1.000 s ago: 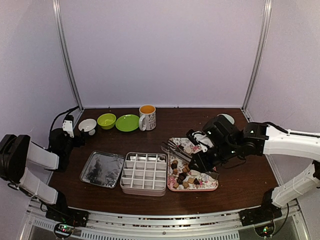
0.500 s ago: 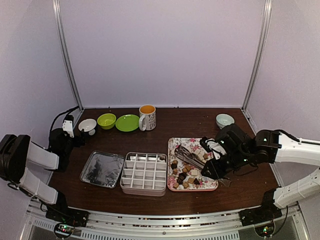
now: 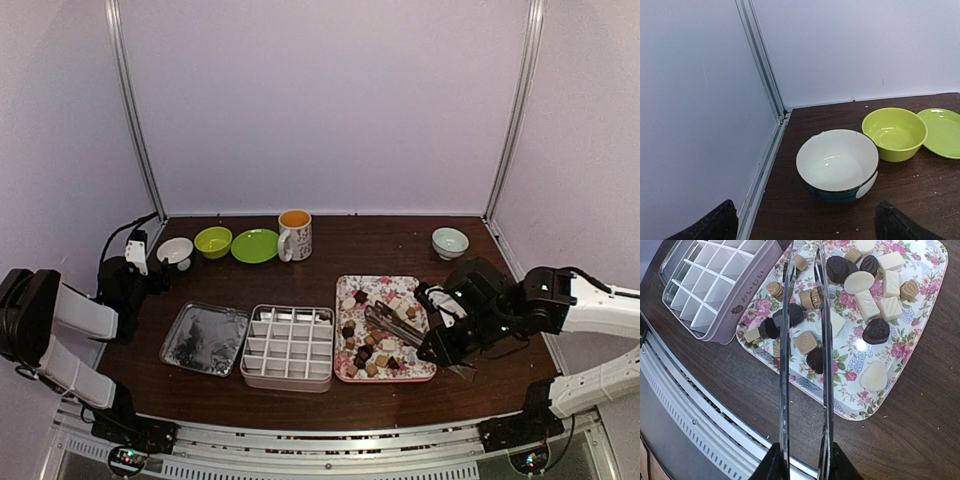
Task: Pack the chocolate
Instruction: Pick up the fake chocolate from the plate.
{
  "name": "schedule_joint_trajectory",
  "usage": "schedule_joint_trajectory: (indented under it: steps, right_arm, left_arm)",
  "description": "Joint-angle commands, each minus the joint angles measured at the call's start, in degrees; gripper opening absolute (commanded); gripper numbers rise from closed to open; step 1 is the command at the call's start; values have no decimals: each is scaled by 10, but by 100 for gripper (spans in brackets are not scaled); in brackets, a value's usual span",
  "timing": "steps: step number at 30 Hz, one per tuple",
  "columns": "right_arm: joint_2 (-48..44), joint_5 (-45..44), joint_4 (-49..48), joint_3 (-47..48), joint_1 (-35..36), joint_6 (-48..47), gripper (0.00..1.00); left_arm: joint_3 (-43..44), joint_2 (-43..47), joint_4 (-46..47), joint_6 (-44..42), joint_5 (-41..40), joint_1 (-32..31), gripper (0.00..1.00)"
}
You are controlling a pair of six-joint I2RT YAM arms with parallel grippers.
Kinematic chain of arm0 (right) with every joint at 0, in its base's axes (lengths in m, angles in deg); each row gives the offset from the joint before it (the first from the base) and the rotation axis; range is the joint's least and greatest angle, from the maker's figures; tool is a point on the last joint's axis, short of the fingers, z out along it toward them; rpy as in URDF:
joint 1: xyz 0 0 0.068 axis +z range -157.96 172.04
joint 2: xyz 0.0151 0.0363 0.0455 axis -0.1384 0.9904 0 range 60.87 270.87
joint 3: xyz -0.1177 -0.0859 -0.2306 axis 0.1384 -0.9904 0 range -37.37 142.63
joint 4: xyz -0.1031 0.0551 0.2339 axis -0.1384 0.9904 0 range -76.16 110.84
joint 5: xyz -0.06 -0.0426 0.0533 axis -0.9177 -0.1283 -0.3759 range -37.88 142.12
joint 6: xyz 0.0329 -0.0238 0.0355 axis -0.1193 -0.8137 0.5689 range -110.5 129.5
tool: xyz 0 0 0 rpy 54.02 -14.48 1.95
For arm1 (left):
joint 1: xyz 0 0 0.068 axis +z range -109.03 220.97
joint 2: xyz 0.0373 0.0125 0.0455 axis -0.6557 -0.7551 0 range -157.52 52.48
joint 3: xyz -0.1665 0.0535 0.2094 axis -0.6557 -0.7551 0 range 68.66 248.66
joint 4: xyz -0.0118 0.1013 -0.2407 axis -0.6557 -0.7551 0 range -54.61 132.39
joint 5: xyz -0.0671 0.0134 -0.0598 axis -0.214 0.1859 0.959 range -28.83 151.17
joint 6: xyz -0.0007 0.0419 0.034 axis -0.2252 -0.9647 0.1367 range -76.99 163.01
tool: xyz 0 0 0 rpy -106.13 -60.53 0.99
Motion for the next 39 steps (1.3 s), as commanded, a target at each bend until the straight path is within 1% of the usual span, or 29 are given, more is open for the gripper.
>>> schedule_joint_trajectory:
  steps: [1, 8, 31, 39]
  right_arm:
    - [-28, -20, 25, -16, 4, 18, 29]
    - [-42, -17, 20, -35, 4, 30, 29]
    - [-53, -19, 21, -39, 4, 38, 30]
    - [-59, -23, 96, -39, 4, 45, 30]
  left_arm:
    - [12, -1, 30, 3, -1, 4, 98]
    - [12, -1, 30, 3, -1, 4, 98]
    - [12, -1, 30, 3, -1, 4, 98]
    - [12, -1, 30, 3, -1, 4, 98]
